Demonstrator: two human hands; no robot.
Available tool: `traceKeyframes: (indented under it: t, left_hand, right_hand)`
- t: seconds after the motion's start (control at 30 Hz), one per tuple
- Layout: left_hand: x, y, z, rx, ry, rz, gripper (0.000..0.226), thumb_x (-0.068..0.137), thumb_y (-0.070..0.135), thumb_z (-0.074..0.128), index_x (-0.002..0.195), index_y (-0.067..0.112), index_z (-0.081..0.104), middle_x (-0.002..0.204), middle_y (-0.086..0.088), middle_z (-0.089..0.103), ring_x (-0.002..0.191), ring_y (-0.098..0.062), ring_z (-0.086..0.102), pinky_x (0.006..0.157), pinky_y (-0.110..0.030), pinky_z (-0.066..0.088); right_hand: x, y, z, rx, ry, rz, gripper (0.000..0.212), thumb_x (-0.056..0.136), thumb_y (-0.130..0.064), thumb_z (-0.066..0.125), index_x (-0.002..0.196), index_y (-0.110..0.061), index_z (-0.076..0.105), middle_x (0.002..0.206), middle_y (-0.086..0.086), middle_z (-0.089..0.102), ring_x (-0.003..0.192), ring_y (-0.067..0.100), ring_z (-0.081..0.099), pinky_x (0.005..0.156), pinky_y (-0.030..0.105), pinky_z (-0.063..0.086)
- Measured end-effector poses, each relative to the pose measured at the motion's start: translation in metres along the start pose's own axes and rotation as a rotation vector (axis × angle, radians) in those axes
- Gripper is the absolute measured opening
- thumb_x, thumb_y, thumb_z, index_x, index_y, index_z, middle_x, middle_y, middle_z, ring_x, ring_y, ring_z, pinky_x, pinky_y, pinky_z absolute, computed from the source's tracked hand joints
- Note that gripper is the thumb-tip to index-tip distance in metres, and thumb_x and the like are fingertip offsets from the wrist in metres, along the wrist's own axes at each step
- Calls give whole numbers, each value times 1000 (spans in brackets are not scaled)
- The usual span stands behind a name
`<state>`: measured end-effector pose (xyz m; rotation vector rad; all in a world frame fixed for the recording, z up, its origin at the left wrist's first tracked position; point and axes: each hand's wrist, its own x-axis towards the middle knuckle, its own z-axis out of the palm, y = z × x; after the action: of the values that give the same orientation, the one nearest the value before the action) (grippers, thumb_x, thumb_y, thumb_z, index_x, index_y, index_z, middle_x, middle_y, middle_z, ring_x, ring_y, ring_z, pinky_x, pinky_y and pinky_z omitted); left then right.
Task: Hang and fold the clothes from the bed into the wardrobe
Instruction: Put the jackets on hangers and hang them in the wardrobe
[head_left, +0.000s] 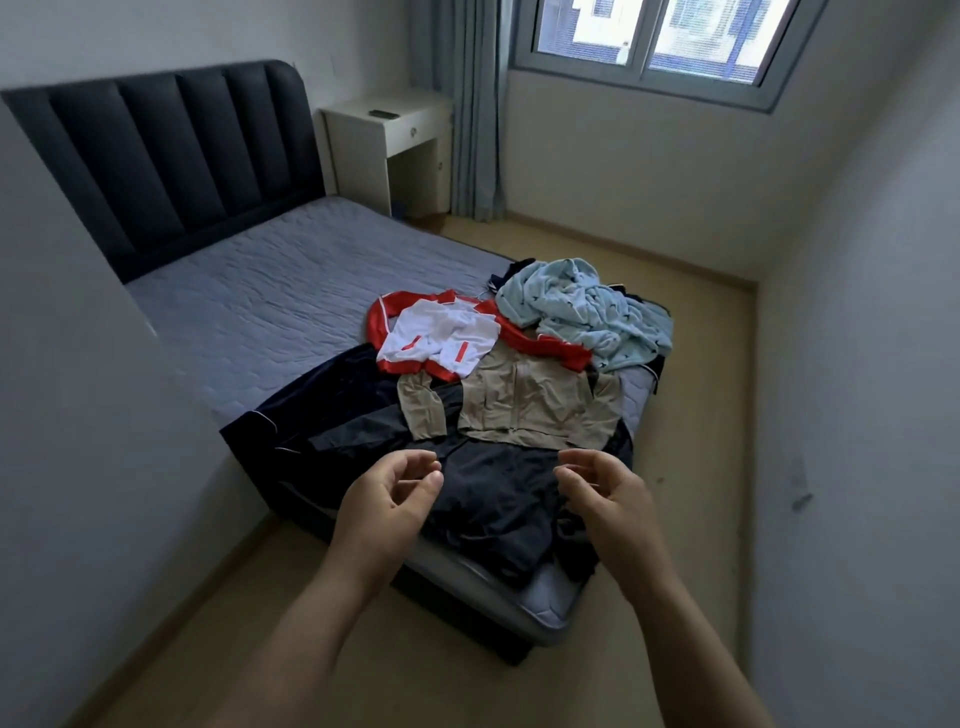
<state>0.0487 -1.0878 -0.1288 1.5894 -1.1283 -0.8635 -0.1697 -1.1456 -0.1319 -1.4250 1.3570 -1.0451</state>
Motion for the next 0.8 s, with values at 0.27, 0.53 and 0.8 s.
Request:
traceKeyframes:
  t: [0.27,0.53,0.8]
  left_hand:
    - [50,3,64,49,12,-74,16,90,20,63,106,25,66,99,12,69,92,2,63,70,-7,45]
    - [106,-12,92,56,-6,-154,14,90,18,64,103,23,66,99,9,70,92,-1,63,74,-13,47]
    - [197,-14,96,39,-49,-145,14,89,17,64,103,20,67,99,8,70,90,-2,64,74,-14,47]
  right_hand:
    - [77,38,-47,-12,-18,71,12,90,-18,67,93,-30,68,91,-7,72,86,10,68,80,36,57]
    - [127,65,-48,-51,-42,163,12,90,-19,66,93,-31,67,93,-8,71,87,9,68,76,29,54]
    - [197,49,-31,-72,1,175,11,90,-15,66,97,-24,67,93,-4,71,79,5,64,68,19,47]
